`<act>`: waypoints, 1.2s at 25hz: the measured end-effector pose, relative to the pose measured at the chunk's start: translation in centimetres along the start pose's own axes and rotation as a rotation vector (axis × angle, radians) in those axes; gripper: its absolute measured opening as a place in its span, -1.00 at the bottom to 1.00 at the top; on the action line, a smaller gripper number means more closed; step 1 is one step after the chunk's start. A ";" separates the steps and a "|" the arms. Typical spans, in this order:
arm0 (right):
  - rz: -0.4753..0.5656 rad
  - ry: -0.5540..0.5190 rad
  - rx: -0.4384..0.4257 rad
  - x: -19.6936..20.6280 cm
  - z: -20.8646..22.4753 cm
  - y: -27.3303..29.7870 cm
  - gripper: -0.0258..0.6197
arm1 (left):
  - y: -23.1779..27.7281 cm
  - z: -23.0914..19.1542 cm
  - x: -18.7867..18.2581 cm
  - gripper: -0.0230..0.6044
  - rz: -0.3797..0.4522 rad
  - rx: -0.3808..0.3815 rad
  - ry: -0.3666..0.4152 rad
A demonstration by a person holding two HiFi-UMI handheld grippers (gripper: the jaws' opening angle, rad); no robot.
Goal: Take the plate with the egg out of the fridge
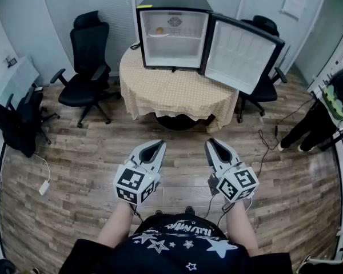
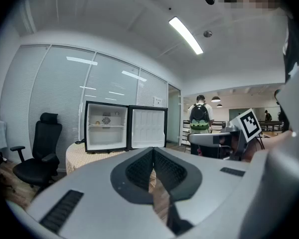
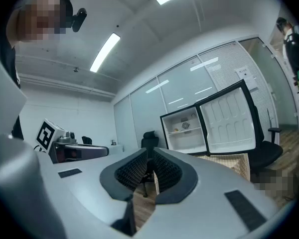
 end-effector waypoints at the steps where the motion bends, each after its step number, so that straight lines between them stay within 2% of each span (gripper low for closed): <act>1: -0.001 -0.002 -0.001 0.0 -0.1 0.1 -0.75 | 0.1 0.0 0.0 -0.90 0.000 0.002 0.002; 13: -0.020 -0.001 0.000 0.9 -1.9 0.9 -0.76 | -0.5 -0.6 1.0 -0.90 -0.010 0.004 0.013; 20: 0.058 0.055 0.012 0.8 -3.8 1.4 -0.76 | -2.7 -1.5 2.4 -0.90 0.006 0.058 -0.028; 26: 0.045 0.087 0.036 2.3 -6.1 2.1 -0.76 | -4.5 -3.4 4.8 -0.90 -0.038 0.056 -0.057; 30: 0.020 0.075 0.059 3.5 -7.0 2.2 -0.76 | -4.7 -4.6 5.4 -0.90 -0.037 0.054 -0.062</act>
Point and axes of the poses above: the fingertips, and each gripper's own axes: y forward along the fingers, z to its right, x out of its underside, the point moved 2 cm from there along -y, backward along the fingers, and after that the axes turned 11 degrees about -z, right-handed, at the moved point
